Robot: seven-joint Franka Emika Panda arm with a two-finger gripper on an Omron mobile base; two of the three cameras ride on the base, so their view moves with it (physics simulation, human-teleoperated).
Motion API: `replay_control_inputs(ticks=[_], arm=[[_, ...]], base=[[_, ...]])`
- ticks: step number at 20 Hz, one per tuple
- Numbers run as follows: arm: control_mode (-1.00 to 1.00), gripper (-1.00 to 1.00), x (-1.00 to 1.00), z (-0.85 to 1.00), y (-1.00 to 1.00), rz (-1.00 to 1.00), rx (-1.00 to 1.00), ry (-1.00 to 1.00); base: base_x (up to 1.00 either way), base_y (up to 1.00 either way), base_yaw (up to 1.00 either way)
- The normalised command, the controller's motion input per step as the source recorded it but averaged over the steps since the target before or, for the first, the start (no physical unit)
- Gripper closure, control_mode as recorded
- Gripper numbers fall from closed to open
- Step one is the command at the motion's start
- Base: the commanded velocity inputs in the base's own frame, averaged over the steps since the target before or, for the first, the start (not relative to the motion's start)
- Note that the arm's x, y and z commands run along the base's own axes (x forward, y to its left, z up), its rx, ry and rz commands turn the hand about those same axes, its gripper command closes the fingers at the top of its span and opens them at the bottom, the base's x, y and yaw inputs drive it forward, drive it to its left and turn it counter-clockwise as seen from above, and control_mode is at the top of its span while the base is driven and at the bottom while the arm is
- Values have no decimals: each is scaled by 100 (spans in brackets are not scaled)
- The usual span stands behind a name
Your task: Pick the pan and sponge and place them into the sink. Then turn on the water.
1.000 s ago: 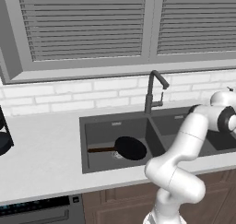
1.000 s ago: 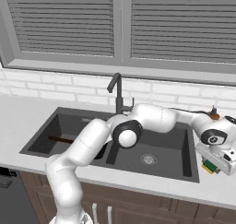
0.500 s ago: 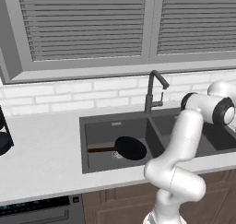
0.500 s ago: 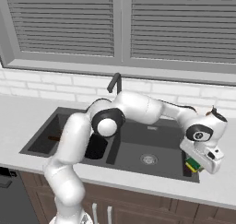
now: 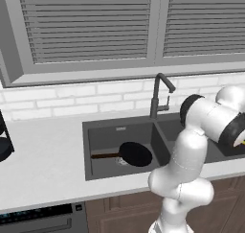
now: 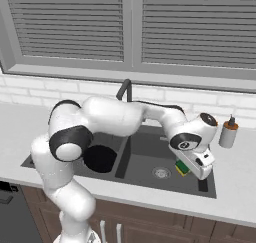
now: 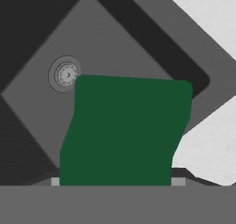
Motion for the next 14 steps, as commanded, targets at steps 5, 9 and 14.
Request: replay_control_inputs(ticks=[5,9,14], arm=[[-100,100,0,51,89,8,0,-7],[-100,100,0,34,98,15,0,0],[-100,100,17,26,100,18,0,6]], base=[[0,0,0],[0,0,0],[0,0,0]])
